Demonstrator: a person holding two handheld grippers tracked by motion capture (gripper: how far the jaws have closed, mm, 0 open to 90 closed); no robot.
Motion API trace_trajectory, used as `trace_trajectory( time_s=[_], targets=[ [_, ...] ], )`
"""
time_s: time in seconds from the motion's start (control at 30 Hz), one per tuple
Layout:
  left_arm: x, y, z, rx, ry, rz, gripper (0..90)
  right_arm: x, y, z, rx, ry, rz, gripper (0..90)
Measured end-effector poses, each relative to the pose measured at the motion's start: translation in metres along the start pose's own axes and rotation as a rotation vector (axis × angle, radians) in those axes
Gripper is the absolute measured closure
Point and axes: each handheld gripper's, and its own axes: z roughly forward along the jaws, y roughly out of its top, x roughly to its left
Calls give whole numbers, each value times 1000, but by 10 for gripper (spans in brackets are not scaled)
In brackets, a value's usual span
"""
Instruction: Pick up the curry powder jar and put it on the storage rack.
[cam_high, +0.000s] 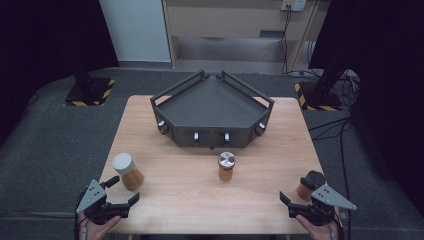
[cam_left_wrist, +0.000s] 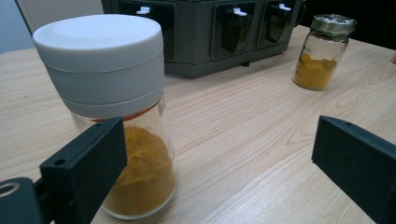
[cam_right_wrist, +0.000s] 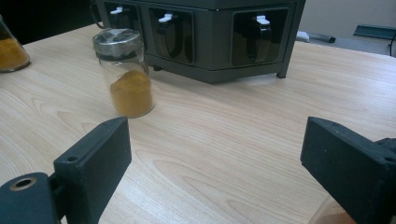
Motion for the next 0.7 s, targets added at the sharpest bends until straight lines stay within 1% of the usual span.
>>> trace_trajectory(
  time_s=[0.23, 0.33, 0.4, 0.47, 0.53, 0.6, 0.7],
  targets=[
    [-1, 1, -1, 0, 0, 3, 24, 0, -1, 0, -6, -4, 0, 85],
    [-3, 2, -1, 2, 6, 14, 24, 0, 0, 0, -2, -5, 3, 85],
    [-1, 1, 0, 4, -2, 4, 24, 0, -1, 0, -5, -5, 1, 85],
    [-2, 2, -1, 6, 3, 7, 23, 0, -1, 0, -4, -6, 1, 86],
    [-1, 2, -2, -9, -10, -7, 23, 0, -1, 0, -4, -6, 1, 86],
    [-1, 2, -3, -9, -9, -14, 23, 0, -1, 0, -3, -5, 3, 86],
    [-2, 5, -6, -3, -5, -5, 25, -1, -1, 0, -4, -5, 7, 87]
  ],
)
